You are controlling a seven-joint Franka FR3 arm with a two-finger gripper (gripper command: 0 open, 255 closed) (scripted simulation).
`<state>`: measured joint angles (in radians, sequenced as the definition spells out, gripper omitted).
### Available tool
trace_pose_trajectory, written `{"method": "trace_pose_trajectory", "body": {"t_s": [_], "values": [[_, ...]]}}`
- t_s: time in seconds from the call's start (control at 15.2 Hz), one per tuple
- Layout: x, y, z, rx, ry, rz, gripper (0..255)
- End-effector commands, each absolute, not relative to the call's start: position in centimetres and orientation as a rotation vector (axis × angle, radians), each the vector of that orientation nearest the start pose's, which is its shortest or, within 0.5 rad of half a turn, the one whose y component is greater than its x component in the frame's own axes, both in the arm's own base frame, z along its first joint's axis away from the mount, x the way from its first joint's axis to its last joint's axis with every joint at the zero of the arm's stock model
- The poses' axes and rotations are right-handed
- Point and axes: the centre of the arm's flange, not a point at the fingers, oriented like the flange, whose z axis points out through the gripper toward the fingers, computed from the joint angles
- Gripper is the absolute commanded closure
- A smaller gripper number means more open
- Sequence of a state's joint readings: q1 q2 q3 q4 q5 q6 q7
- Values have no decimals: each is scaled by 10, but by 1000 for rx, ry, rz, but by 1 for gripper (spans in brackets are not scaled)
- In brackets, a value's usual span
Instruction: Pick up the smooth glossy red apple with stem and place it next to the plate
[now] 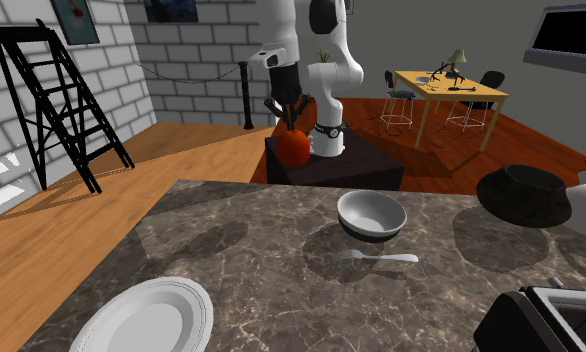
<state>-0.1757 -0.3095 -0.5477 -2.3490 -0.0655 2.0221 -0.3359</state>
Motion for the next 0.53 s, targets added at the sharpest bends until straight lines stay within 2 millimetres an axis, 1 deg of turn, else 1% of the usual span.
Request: {"method": "trace_pose_trajectory", "body": {"t_s": [0.0,0.4,0.46], "values": [[334,-308,440,-2984,498,1,255],[334,-308,470,-2984,498,1,255],[339,-320,467,-2984,498,1,255]]}}
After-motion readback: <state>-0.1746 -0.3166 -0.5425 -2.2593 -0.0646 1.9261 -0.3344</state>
